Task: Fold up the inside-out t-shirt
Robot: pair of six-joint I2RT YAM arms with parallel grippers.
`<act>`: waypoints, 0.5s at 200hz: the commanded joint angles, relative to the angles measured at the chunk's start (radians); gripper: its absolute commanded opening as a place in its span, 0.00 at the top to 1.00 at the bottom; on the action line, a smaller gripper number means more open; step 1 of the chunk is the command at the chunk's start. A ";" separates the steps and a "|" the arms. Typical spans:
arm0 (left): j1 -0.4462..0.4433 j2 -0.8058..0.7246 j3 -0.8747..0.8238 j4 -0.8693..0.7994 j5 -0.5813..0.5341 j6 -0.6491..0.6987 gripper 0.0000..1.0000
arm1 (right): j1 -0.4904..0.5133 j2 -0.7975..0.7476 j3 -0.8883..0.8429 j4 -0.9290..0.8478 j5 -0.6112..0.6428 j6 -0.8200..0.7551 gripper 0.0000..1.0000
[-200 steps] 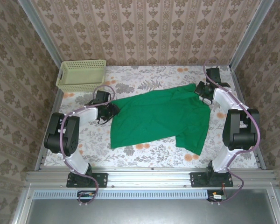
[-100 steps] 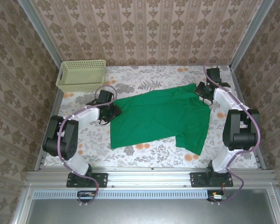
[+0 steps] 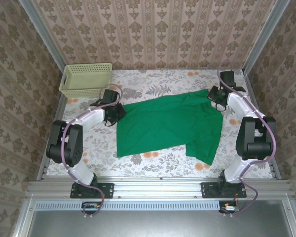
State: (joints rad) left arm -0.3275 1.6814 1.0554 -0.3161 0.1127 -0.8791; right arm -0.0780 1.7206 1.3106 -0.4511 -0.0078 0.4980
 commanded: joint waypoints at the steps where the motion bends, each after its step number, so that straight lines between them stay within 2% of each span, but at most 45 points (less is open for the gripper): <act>1: 0.039 0.029 0.105 -0.039 0.012 0.061 1.00 | -0.009 -0.016 0.090 -0.037 0.008 0.000 1.00; 30: 0.089 0.070 0.249 -0.048 -0.018 0.133 1.00 | -0.009 0.039 0.213 -0.048 0.000 -0.022 1.00; 58: 0.149 0.147 0.358 0.004 0.045 0.153 1.00 | -0.009 0.122 0.353 -0.049 -0.019 -0.041 1.00; 100: 0.177 0.283 0.498 0.040 0.081 0.181 1.00 | -0.009 0.248 0.519 -0.051 -0.045 -0.050 1.00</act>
State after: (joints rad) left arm -0.1604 1.8992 1.4944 -0.2855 0.1577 -0.7429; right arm -0.0814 1.9053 1.7546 -0.4789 -0.0208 0.4698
